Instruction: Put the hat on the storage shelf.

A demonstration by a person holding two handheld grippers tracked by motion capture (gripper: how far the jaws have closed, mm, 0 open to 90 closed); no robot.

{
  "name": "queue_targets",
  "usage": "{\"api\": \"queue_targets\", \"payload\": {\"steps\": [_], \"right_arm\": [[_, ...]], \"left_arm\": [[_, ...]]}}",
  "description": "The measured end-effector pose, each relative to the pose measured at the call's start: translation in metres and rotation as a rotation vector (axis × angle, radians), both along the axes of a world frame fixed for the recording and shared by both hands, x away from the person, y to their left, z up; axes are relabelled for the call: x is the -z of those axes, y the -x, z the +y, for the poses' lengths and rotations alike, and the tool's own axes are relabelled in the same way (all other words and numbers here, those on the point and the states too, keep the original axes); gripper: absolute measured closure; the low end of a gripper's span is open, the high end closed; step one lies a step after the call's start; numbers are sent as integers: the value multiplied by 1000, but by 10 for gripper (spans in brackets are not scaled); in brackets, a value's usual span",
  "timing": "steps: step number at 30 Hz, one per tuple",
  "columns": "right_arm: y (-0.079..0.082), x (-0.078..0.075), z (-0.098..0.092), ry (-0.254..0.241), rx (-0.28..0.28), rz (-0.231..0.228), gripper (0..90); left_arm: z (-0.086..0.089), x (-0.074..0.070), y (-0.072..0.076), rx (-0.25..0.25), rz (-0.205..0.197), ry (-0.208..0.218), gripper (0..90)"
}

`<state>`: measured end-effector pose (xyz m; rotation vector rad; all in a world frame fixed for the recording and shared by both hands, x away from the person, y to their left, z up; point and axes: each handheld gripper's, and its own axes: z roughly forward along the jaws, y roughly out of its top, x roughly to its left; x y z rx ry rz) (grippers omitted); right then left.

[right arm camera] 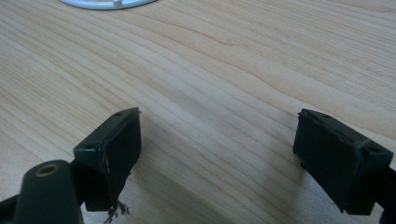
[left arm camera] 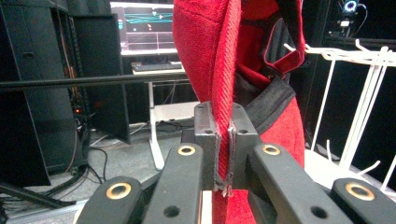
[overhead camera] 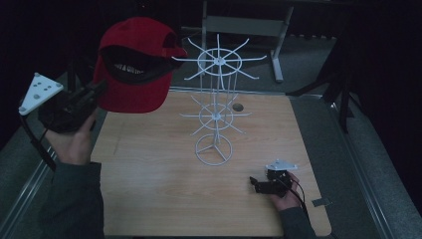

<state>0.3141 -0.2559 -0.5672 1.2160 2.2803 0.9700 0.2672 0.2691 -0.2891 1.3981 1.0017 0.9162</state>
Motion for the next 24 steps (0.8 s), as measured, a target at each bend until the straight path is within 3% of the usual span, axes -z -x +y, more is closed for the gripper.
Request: {"api": "queue_targets", "payload": {"steps": [24], "right_arm": [[0,0,0,0,0,-1,151]], "left_arm": [[-2,-7,22,7,-44,-3,864]]}}
